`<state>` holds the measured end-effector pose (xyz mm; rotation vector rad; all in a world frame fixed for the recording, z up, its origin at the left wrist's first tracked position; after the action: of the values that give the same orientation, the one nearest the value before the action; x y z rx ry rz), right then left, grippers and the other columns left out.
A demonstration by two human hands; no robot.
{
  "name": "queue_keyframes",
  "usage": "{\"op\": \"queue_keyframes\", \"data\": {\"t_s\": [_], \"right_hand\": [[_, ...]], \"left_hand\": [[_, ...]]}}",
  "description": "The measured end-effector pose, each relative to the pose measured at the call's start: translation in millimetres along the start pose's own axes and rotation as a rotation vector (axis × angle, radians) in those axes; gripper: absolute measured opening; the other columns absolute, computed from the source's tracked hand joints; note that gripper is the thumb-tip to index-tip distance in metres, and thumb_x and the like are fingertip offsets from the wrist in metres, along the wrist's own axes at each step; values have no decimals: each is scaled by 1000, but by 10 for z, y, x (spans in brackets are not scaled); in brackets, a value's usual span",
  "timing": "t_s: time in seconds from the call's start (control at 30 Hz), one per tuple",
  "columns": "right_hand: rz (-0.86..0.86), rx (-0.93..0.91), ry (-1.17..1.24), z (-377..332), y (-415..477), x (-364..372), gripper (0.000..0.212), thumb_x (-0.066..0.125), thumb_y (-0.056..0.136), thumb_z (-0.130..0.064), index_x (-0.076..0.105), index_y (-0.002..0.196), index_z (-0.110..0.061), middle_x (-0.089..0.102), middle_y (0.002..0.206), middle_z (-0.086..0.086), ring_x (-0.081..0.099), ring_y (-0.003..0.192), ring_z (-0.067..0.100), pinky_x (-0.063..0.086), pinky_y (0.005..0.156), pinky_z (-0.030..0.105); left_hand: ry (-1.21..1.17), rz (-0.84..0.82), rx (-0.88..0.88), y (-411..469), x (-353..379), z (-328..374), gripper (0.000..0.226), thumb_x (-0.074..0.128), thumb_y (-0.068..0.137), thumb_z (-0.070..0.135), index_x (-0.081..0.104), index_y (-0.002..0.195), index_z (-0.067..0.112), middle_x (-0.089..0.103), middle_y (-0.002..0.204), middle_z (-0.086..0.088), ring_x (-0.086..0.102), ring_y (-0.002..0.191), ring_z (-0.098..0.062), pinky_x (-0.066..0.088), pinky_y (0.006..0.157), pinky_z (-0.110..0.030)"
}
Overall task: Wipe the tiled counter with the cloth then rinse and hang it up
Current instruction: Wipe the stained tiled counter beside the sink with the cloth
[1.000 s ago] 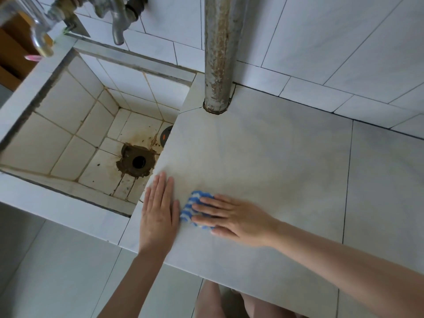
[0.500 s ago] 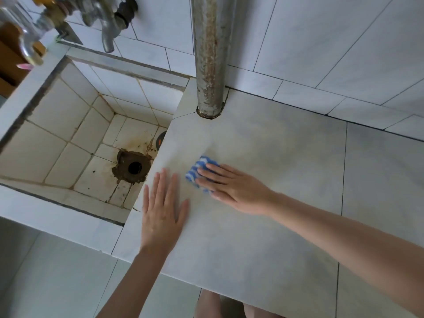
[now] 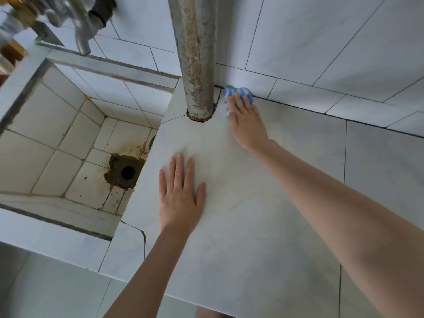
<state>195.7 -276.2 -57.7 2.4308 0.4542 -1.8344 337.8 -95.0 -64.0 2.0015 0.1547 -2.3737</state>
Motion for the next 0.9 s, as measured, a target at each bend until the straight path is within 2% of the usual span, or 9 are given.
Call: {"op": "queue_keyframes", "data": {"t_s": [0.07, 0.13, 0.27, 0.4, 0.57, 0.67, 0.9], "right_hand": [[-20, -147, -5, -200, -100, 53, 49, 21, 103, -19, 11, 151, -18, 3, 159, -1, -1, 146, 15, -1, 115, 28], [-24, -220, -43, -222, -127, 62, 49, 21, 102, -20, 10, 151, -20, 2, 159, -3, -2, 146, 12, -1, 115, 26], [-16, -119, -56, 41, 81, -52, 49, 18, 103, -23, 9, 151, -22, 2, 159, -4, -1, 146, 11, 1, 115, 26], [-23, -43, -38, 2, 121, -10, 50, 16, 102, -22, 6, 151, -18, 1, 159, -2, -3, 146, 14, 1, 116, 30], [-51, -21, 3, 145, -26, -12, 50, 12, 104, -29, 0, 151, -20, -4, 159, -3, -8, 146, 13, 0, 117, 32], [-11, 103, 74, 574, -264, -113, 50, 12, 103, -34, 0, 151, -22, -4, 159, -4, -9, 146, 13, -1, 118, 33], [188, 556, -17, 1996, -1346, -363, 51, 15, 103, -29, 3, 151, -16, -2, 159, 6, -7, 146, 21, -1, 119, 37]], "left_hand": [[1, 3, 0, 5, -11, 3, 62, 16, 96, 47, 8, 151, 19, 3, 159, -5, -5, 146, -18, -3, 118, -40], [8, 0, -7, 7, -7, 4, 62, 15, 96, 47, 7, 151, 19, 1, 159, -5, -6, 146, -17, -4, 118, -40], [8, -2, -2, 0, -14, -1, 63, 15, 95, 48, 7, 151, 19, 1, 159, -5, -7, 146, -17, -4, 118, -39], [-2, -4, -5, 1, -8, -5, 63, 17, 96, 48, 8, 151, 20, 0, 159, -4, -8, 146, -16, -4, 118, -40], [4, -16, -8, 4, -10, -10, 63, 14, 95, 49, 6, 151, 21, -2, 159, -2, -10, 146, -15, -5, 118, -39], [7, -22, -1, -3, -5, -6, 64, 12, 95, 50, 4, 151, 21, -4, 158, -2, -11, 145, -15, -5, 118, -39], [10, -10, 12, -13, -1, -4, 63, 14, 95, 49, 5, 151, 19, -2, 158, -3, -9, 146, -16, -5, 118, -39]]}}
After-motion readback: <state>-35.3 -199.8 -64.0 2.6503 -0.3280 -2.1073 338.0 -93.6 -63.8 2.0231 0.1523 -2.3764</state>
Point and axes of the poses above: each hand's wrist, its own y-axis towards the middle knuckle, its own x-axis out of the palm, z = x × y, the point moved 9 cm from there along y, towards the middle knuckle
